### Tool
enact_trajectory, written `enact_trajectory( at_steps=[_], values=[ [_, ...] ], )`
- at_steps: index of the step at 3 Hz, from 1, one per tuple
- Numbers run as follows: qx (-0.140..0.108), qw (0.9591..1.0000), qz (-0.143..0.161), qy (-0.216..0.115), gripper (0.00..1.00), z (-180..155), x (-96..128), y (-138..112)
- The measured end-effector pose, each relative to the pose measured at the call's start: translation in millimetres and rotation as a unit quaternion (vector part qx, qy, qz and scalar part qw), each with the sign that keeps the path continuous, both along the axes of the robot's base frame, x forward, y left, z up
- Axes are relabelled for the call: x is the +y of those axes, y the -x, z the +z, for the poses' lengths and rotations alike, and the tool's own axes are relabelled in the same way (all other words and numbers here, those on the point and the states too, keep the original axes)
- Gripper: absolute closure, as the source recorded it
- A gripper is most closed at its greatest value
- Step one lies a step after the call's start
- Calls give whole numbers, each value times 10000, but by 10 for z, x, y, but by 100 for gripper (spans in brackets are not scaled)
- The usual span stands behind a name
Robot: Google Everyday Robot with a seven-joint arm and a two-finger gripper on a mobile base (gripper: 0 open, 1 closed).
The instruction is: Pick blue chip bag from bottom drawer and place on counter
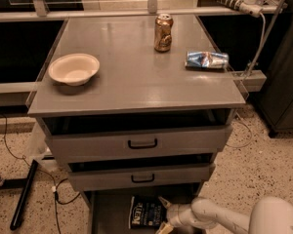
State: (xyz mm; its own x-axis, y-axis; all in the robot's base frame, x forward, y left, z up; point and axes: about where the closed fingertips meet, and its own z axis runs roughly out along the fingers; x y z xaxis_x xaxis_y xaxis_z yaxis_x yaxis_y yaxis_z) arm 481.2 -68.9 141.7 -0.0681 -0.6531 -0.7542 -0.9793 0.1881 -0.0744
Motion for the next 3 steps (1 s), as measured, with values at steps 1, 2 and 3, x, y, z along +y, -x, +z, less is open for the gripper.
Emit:
enact_trajectory(
  at_steps=[1, 2, 3],
  values=[
    [0, 10000, 0, 0, 26, 0, 0, 0],
    [0, 10000, 0, 0, 49, 0, 0, 0],
    [0, 10000, 1, 0, 73, 0, 1, 1]
  ],
)
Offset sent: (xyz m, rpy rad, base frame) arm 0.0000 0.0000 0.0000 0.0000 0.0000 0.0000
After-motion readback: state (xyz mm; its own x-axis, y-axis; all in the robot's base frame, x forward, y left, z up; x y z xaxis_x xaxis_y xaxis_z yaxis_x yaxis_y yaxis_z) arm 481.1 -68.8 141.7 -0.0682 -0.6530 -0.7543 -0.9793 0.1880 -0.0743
